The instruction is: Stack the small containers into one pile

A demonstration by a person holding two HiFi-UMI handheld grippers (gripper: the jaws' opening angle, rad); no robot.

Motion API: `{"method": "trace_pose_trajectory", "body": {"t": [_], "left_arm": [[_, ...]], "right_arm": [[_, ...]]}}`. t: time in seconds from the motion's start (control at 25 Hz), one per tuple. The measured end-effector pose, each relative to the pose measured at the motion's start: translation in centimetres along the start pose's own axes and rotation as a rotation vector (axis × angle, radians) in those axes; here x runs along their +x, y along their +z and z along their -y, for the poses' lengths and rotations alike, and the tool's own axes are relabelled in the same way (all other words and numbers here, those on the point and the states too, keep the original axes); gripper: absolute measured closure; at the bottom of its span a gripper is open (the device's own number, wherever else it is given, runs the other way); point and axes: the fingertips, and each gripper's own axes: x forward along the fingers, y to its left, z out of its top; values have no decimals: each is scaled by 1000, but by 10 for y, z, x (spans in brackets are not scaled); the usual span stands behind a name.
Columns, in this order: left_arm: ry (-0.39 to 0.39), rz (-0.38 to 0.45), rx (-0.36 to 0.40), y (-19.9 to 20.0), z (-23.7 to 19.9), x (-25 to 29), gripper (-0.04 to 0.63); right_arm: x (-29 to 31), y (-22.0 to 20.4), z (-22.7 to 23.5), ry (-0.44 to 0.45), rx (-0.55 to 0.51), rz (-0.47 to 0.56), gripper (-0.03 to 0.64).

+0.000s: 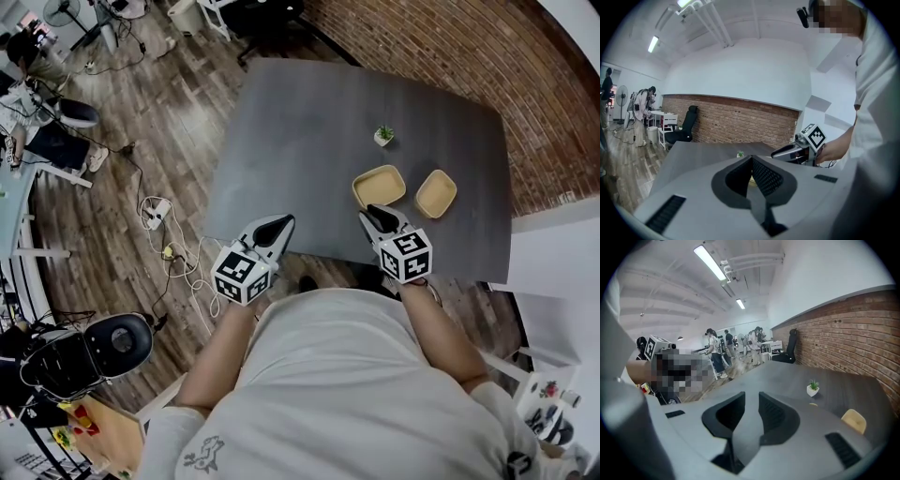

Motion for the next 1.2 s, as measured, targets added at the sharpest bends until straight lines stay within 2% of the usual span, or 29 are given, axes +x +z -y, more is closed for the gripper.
{"method": "trace_pose_trajectory", "body": {"t": [0.24,0.72,1.2], "left_arm": [[17,5,-3,8,3,27,584],[54,-9,-35,10,51,119,584],[113,-55,-78,-3,105,193,584]], "right_arm": [[0,1,25,23,-14,-11,520],[-27,-4,138,60,-72,-52,520],[-57,-36,246,122,-116,-149,520]]}}
